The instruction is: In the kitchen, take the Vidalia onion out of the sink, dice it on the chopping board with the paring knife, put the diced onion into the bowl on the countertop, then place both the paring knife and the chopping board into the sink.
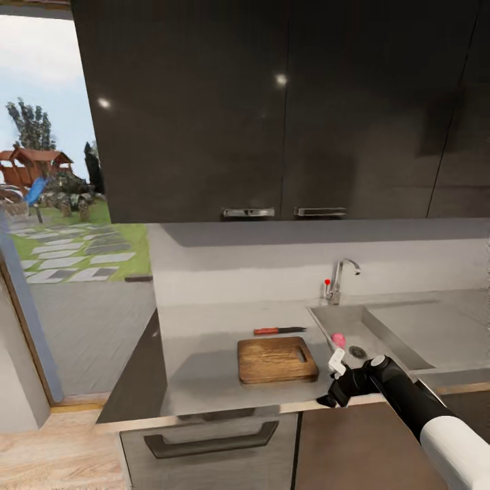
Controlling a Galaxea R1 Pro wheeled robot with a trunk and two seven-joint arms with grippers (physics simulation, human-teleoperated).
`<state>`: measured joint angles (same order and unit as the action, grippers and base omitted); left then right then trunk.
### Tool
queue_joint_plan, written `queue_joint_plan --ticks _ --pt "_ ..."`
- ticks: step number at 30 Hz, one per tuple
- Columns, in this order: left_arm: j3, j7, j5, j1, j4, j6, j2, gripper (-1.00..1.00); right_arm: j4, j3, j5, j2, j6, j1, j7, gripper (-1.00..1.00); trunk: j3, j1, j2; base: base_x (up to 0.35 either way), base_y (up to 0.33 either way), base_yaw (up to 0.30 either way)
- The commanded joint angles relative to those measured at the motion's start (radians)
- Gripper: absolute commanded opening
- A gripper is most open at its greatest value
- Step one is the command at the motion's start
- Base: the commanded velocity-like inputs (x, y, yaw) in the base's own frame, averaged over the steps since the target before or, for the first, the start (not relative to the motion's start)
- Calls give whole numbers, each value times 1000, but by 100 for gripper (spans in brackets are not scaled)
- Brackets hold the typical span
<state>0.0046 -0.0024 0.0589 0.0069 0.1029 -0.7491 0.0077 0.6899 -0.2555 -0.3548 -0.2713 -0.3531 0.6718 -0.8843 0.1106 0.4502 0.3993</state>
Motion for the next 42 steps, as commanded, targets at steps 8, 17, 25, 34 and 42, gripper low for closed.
queue_joint_plan --ticks 8,17,25,34,42 --pt "0 0 4 0 1 -1 0 100 2 -2 -3 -1 13 0 -4 100 0 0 1 -343 0 0" --pt "0 0 4 1 0 -1 0 100 2 -2 -3 -2 15 0 -4 100 0 0 1 -344 0 0" --pt "0 0 4 1 -6 -1 0 100 -18 -2 1 -2 108 -1 -2 100 0 0 1 -271 0 0" --pt "6 2 3 0 -7 20 3 100 -333 0 1 -1 389 -3 43 100 0 0 1 -23 0 0" --pt "6 2 4 -1 -8 63 6 100 -653 4 23 -6 716 -6 253 100 0 0 1 -1 0 0"
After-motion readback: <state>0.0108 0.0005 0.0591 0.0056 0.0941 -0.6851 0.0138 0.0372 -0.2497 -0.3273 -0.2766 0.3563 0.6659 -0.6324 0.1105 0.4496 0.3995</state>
